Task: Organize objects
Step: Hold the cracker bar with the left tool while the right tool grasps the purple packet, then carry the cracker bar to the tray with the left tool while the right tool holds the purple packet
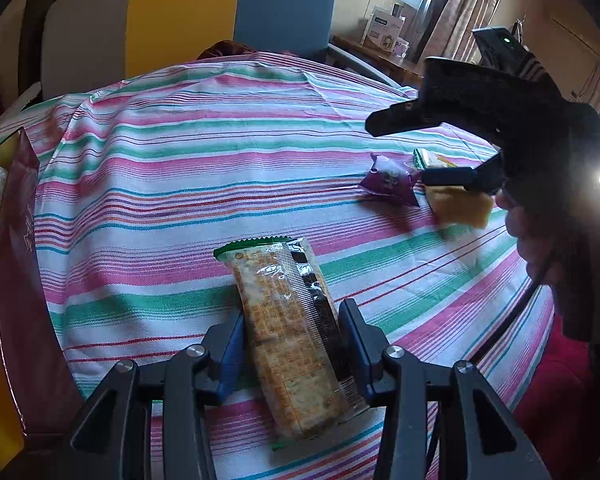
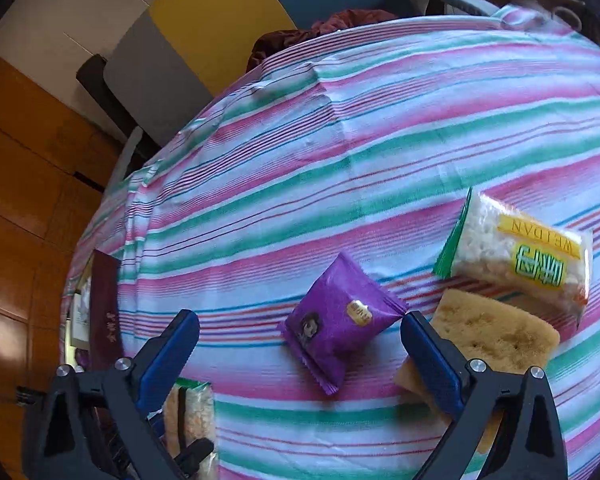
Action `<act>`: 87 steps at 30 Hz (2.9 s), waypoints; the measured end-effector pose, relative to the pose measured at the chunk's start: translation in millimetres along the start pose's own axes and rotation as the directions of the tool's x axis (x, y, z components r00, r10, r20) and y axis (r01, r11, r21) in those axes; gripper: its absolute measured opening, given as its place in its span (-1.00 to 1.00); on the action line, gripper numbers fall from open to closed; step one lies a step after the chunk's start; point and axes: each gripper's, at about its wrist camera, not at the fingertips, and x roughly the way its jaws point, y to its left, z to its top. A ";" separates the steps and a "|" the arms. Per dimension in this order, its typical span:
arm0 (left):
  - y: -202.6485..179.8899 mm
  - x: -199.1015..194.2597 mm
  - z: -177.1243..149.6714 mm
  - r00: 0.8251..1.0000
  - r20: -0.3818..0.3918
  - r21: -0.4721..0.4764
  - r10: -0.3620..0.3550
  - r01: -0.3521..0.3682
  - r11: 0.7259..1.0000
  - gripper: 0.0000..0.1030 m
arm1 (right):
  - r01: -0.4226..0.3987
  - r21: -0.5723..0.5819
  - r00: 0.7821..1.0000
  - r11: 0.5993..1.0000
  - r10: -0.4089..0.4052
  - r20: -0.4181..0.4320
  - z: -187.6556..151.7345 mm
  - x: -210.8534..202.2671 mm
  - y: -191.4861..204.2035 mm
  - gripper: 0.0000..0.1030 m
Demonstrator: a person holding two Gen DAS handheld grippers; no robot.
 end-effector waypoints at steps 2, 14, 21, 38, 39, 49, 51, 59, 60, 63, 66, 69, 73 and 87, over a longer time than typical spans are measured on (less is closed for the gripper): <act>0.9 -0.5 -0.1 1.000 0.000 -0.003 -0.004 0.004 1.000 -0.12 | 0.040 -0.027 0.999 0.999 -0.040 0.014 5.6 3.5 4.9 0.80; 5.2 -2.0 -0.4 1.000 -0.002 -0.013 -0.026 0.026 1.000 -0.12 | 0.108 -0.165 0.994 0.980 -0.101 0.050 30.9 3.8 31.2 0.71; 6.4 -0.9 -0.7 0.999 0.000 -0.018 -0.032 0.032 0.999 -0.12 | 0.146 -0.214 0.988 0.966 -0.151 -0.008 18.9 4.9 27.8 0.69; 3.1 -0.7 -2.1 1.000 0.005 -0.003 -0.015 0.015 1.000 -0.12 | 0.289 -0.508 0.943 0.811 -0.333 0.005 -50.4 23.7 57.2 -0.31; 2.2 -2.1 -3.7 1.000 0.005 -0.001 -0.013 0.013 1.000 -0.11 | 0.277 -0.496 0.948 0.823 -0.320 0.000 -49.7 23.6 54.3 -0.31; -3.1 -1.3 -3.7 1.000 0.011 0.011 0.020 -0.020 1.000 -0.11 | 0.269 -0.494 0.951 0.827 -0.308 0.003 -50.1 23.8 54.4 -0.33; -4.0 -1.6 -4.1 1.000 0.012 0.014 0.025 -0.025 1.000 -0.11 | 0.266 -0.492 0.952 0.829 -0.307 -0.003 -49.0 24.3 53.1 -0.33; -14.8 -9.2 -4.2 0.995 0.034 0.055 0.090 -0.092 0.994 -0.19 | 0.254 -0.476 0.956 0.842 -0.293 -0.009 -49.5 23.6 49.9 -0.32; -16.4 -12.1 -4.0 0.995 0.042 0.062 0.094 -0.096 0.993 -0.20 | 0.253 -0.476 0.957 0.842 -0.292 -0.008 -49.6 23.8 49.4 -0.33; -21.6 -28.0 -0.3 0.992 0.081 0.072 0.096 -0.102 0.992 -0.20 | 0.250 -0.478 0.958 0.842 -0.286 -0.002 -50.0 23.5 48.4 -0.32; -24.1 -45.8 4.1 0.987 0.122 0.075 0.102 -0.112 0.991 -0.20 | 0.251 -0.484 0.959 0.838 -0.284 0.006 -50.8 23.6 48.8 -0.33; -23.8 -61.8 6.4 0.982 0.155 0.073 0.109 -0.121 0.990 -0.20 | 0.255 -0.491 0.959 0.833 -0.284 0.016 -51.4 24.0 49.5 -0.33; -21.8 -84.2 8.3 0.971 0.200 0.068 0.128 -0.144 0.987 -0.20 | 0.261 -0.500 0.958 0.826 -0.285 0.031 -53.0 24.3 51.4 -0.33; 13.1 -129.4 2.6 0.950 0.253 -0.026 0.183 -0.182 0.983 -0.20 | 0.282 -0.509 0.955 0.814 -0.291 0.064 -57.0 25.6 53.5 -0.32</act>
